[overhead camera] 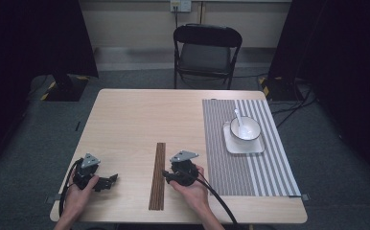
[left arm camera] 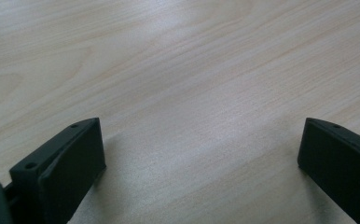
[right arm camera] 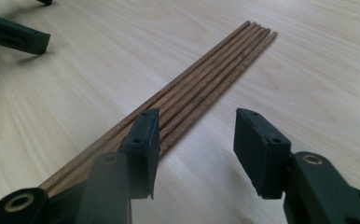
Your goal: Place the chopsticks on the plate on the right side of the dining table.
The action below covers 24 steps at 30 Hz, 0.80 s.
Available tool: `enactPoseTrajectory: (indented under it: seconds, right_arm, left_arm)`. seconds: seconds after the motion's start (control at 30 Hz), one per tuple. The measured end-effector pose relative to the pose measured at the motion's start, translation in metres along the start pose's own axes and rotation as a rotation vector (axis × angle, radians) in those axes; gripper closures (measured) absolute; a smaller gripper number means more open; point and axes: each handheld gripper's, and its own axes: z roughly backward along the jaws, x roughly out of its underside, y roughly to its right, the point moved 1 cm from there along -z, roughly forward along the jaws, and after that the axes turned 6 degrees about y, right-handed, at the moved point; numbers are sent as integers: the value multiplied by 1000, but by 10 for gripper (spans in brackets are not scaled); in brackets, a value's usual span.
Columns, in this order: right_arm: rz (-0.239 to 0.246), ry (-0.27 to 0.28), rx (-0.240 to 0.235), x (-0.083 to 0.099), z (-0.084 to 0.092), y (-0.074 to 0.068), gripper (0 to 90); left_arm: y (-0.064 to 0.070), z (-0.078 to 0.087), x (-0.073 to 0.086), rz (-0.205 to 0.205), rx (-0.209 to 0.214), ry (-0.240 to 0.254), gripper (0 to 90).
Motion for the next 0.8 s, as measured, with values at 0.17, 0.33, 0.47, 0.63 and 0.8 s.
enactPoseTrajectory:
  seconds: [0.17, 0.33, 0.47, 0.63, 0.8]
  right_arm:
    - [9, -4, -17, 2, -5, -7, 566]
    - [20, -19, -17, 4, -10, -10, 595]
    - [16, -29, -15, 7, -12, -10, 627]
    - [13, -28, -11, 9, -11, -10, 644]
    - [12, -28, -11, 12, -11, -8, 664]
  left_arm:
    - [0, 0, 0, -1, 0, 0, 1]
    - [0, 0, 0, -1, 0, 0, 1]
    - [0, 0, 0, -1, 0, 0, 1]
    - [0, 0, 0, -1, 0, 0, 1]
    - [0, 0, 0, -1, -1, 0, 1]
